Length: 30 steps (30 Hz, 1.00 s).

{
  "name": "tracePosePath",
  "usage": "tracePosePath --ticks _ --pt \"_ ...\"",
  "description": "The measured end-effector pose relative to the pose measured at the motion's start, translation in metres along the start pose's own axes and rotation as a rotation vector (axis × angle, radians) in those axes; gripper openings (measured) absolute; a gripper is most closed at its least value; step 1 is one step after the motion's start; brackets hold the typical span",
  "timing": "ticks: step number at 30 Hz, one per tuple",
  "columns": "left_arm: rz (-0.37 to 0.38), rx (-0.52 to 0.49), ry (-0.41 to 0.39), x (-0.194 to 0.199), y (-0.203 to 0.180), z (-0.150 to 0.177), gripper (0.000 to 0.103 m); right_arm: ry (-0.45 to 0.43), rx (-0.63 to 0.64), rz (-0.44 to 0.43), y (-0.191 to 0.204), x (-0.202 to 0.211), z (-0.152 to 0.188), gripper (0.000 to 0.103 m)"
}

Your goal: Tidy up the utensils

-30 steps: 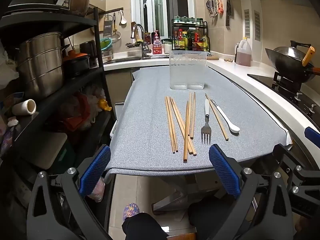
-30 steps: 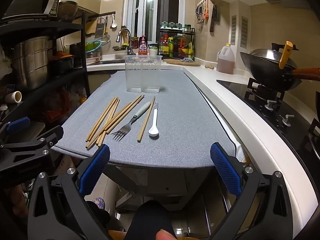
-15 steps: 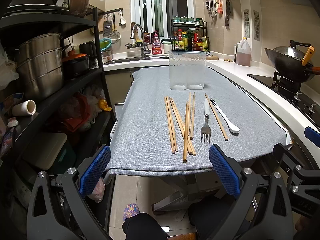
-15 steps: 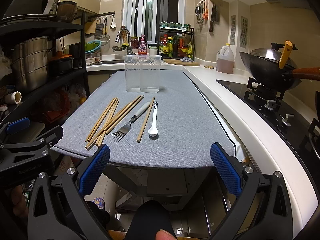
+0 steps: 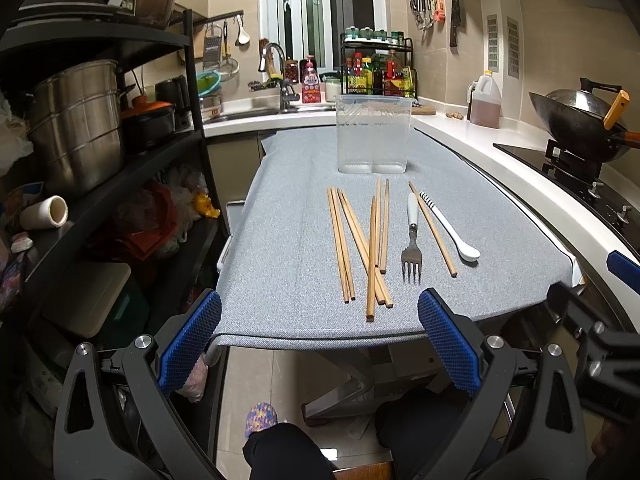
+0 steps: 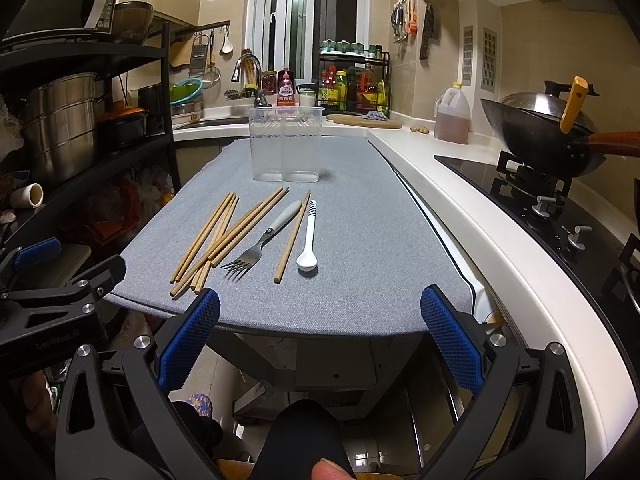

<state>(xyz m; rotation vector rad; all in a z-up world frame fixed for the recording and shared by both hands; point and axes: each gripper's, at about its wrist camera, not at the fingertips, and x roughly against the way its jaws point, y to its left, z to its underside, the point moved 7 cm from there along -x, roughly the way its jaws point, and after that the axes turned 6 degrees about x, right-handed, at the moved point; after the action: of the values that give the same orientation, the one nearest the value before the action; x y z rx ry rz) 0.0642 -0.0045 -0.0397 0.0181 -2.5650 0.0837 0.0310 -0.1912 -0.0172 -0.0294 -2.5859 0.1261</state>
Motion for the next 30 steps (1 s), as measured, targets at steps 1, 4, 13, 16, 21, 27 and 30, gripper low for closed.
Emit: tracePosePath --ticks 1,4,13,16,21,27,30 --pt "0.000 0.003 0.004 -0.002 0.002 0.000 0.096 0.008 -0.011 -0.005 -0.002 -0.004 -0.001 0.098" --pt "-0.003 0.013 0.019 -0.017 0.010 0.000 0.096 0.024 -0.026 0.000 -0.009 -0.019 -0.003 0.098" --pt "0.011 0.005 0.083 -0.055 0.014 0.008 0.092 0.107 -0.101 -0.031 -0.017 -0.080 0.001 0.098" --pt "0.027 0.016 0.113 -0.070 0.015 0.011 0.087 0.121 -0.151 -0.063 -0.018 -0.098 0.001 0.098" --pt "0.048 0.037 0.139 -0.091 0.014 0.009 0.075 0.136 -0.248 -0.103 -0.021 -0.126 -0.001 0.089" --pt "0.033 0.019 0.158 -0.112 0.012 0.010 0.063 0.148 -0.232 -0.114 -0.013 -0.147 -0.003 0.070" --pt "0.027 0.018 0.163 -0.117 0.014 0.013 0.063 0.156 -0.214 -0.118 -0.009 -0.154 0.000 0.063"
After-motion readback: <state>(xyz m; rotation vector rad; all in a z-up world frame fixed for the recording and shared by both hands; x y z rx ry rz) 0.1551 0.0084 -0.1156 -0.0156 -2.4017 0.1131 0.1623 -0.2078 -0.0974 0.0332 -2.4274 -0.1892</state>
